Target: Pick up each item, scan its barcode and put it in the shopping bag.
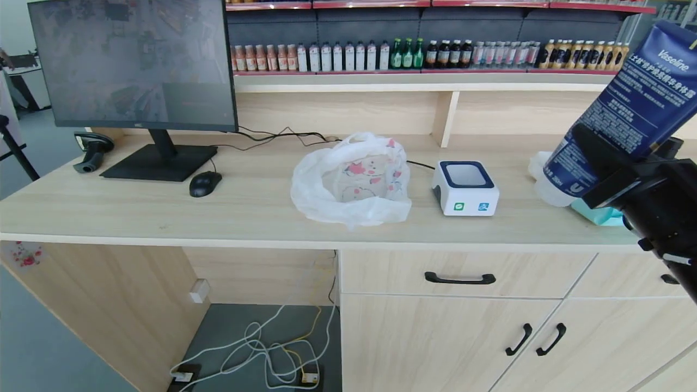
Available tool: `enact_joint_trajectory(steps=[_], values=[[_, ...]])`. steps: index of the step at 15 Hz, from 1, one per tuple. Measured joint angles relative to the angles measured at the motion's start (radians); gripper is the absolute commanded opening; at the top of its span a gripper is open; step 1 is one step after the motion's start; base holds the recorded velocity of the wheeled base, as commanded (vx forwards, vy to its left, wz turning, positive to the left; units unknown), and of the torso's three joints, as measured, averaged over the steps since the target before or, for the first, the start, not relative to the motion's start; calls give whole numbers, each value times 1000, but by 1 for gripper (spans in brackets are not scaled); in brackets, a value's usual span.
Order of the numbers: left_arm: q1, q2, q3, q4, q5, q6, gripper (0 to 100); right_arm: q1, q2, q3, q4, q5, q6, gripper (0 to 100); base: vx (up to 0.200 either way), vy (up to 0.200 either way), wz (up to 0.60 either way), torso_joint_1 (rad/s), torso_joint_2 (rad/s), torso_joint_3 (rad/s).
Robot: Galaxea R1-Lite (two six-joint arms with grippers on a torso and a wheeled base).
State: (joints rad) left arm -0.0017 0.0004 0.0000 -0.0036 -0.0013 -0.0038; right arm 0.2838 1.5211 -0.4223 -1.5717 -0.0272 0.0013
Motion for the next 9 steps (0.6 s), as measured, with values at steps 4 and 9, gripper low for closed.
enact_joint_trajectory(steps=[4, 9], values=[[0, 0, 0, -1, 0, 0, 100, 0, 1, -6, 1, 0, 0, 0, 0, 0, 600, 5, 4, 5], [0, 0, 0, -1, 0, 0, 100, 0, 2, -26, 2, 0, 3, 0, 0, 0, 240, 2, 2, 0]])
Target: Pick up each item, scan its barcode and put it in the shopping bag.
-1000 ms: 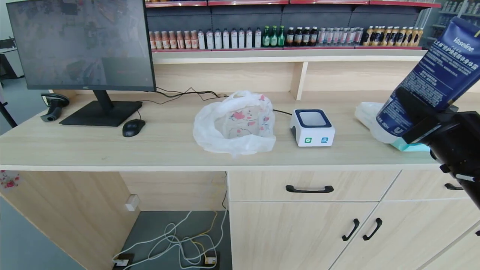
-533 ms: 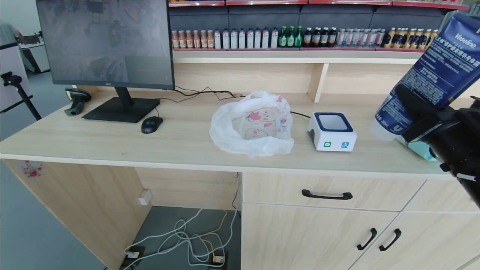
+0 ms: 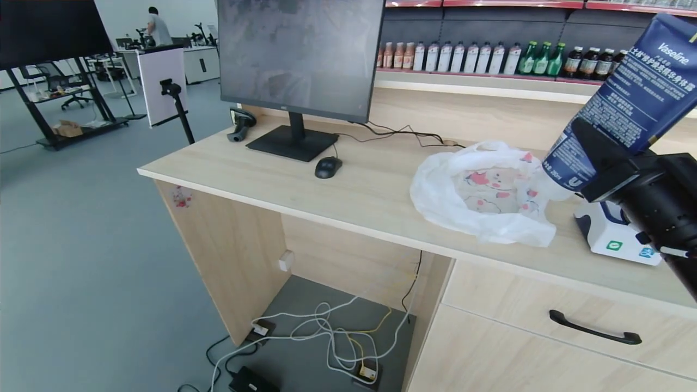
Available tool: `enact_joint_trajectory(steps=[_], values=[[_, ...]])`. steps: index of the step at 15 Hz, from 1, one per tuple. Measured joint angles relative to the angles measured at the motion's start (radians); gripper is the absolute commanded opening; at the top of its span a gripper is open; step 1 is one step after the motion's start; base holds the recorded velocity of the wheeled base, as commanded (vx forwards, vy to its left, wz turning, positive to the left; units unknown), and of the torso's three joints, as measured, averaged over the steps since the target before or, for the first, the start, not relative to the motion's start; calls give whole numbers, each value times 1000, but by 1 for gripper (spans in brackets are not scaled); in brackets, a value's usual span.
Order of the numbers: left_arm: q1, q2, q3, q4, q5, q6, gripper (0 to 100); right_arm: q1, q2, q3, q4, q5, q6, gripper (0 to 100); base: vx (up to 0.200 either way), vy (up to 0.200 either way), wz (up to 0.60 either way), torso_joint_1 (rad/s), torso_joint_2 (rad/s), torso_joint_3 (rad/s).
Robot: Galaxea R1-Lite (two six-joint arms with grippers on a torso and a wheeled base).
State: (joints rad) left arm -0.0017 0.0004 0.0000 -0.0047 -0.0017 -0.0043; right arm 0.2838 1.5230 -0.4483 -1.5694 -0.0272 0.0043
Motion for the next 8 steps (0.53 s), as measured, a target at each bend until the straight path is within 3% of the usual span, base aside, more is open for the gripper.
enact_joint_trajectory(steps=[6, 8], values=[[0, 0, 0, 5, -1, 12, 100, 0, 23, -19, 0, 1, 21, 0, 0, 0, 0, 0, 0, 0], [0, 0, 0, 6, -1, 12, 100, -2, 31, -21, 0, -1, 21, 0, 200, 0, 0, 2, -2, 0]])
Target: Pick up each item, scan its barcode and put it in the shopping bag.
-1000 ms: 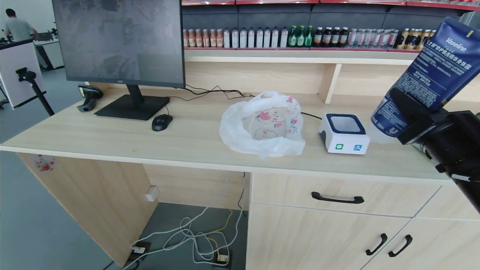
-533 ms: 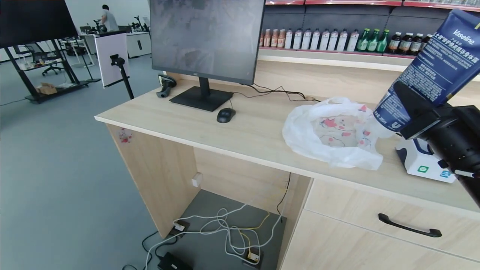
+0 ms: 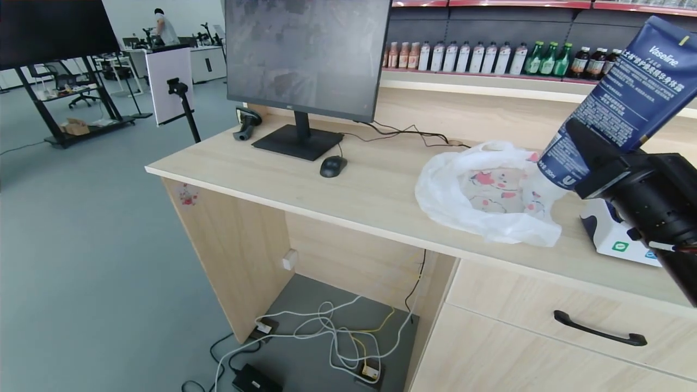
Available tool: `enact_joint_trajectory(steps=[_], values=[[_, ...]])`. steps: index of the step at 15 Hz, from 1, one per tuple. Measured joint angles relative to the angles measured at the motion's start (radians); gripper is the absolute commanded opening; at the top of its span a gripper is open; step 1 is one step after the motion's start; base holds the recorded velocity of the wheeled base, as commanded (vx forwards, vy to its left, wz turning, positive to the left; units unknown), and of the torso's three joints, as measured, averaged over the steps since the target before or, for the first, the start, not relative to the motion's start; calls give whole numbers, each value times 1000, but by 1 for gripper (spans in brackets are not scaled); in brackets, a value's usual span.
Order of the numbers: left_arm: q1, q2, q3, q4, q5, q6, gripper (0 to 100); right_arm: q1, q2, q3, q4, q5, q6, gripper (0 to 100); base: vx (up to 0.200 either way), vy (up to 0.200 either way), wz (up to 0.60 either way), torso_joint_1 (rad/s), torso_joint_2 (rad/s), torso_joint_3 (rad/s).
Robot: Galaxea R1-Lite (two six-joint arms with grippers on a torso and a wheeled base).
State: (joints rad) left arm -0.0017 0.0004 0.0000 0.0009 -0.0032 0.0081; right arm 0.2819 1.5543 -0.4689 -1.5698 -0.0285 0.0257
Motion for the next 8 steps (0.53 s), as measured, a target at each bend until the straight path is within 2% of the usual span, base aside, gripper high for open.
enact_joint_trajectory(steps=[2, 5, 8], values=[[0, 0, 0, 0, 0, 0, 100, 2, 8, -4, -3, 2, 0, 0, 200, 0, 0, -12, -10, 7], [1, 0, 0, 0, 0, -2, 100, 0, 21, -13, 3, 1, 18, 0, 0, 0, 0, 0, 0, 0], [0, 0, 0, 0, 0, -2, 100, 0, 54, -29, -1, 3, 91, 0, 0, 0, 0, 0, 0, 0]])
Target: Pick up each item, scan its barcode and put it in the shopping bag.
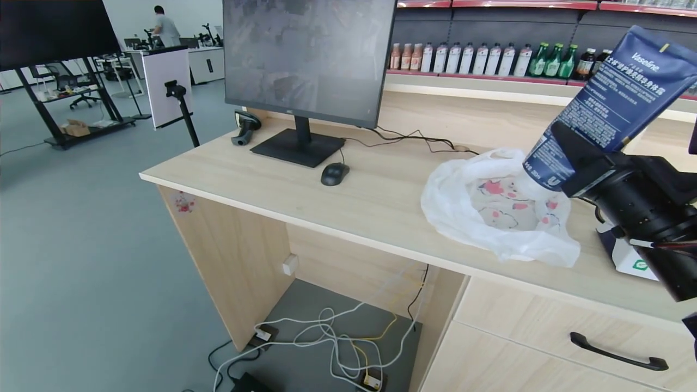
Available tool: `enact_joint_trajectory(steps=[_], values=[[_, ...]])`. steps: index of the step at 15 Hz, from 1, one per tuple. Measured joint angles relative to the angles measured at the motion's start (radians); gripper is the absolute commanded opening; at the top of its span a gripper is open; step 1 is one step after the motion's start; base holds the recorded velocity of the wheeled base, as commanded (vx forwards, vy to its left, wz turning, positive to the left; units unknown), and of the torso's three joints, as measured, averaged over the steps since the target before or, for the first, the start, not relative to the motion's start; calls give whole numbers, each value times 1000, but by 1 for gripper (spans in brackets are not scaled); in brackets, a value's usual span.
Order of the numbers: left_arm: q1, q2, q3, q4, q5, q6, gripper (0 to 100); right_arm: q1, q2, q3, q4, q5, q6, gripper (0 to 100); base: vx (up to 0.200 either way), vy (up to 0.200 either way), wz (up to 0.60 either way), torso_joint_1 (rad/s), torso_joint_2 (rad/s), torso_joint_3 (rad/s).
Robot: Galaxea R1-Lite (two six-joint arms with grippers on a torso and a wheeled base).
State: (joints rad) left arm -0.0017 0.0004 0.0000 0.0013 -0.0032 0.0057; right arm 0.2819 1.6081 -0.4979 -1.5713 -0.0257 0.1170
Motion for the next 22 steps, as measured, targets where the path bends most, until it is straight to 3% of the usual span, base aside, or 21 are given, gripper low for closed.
enact_joint_trajectory(steps=[1, 7, 15, 18, 22], values=[[0, 0, 0, -1, 0, -1, 100, -2, 17, -9, 2, 3, 31, 0, 0, 0, 0, 0, 0, 0], [0, 0, 0, -5, 0, -1, 100, -40, 158, -131, 1, 240, 156, 0, 0, 0, 0, 0, 0, 0], [0, 0, 0, -9, 0, 6, 100, -119, 283, -229, 2, 255, 574, 0, 0, 0, 0, 0, 0, 0], [0, 0, 0, -10, 0, 7, 100, -196, 339, -287, 2, 269, 612, 0, 0, 0, 0, 0, 0, 0], [0, 0, 0, -9, 0, 8, 100, -267, 361, -316, 103, 429, 616, 0, 0, 0, 0, 0, 0, 0]])
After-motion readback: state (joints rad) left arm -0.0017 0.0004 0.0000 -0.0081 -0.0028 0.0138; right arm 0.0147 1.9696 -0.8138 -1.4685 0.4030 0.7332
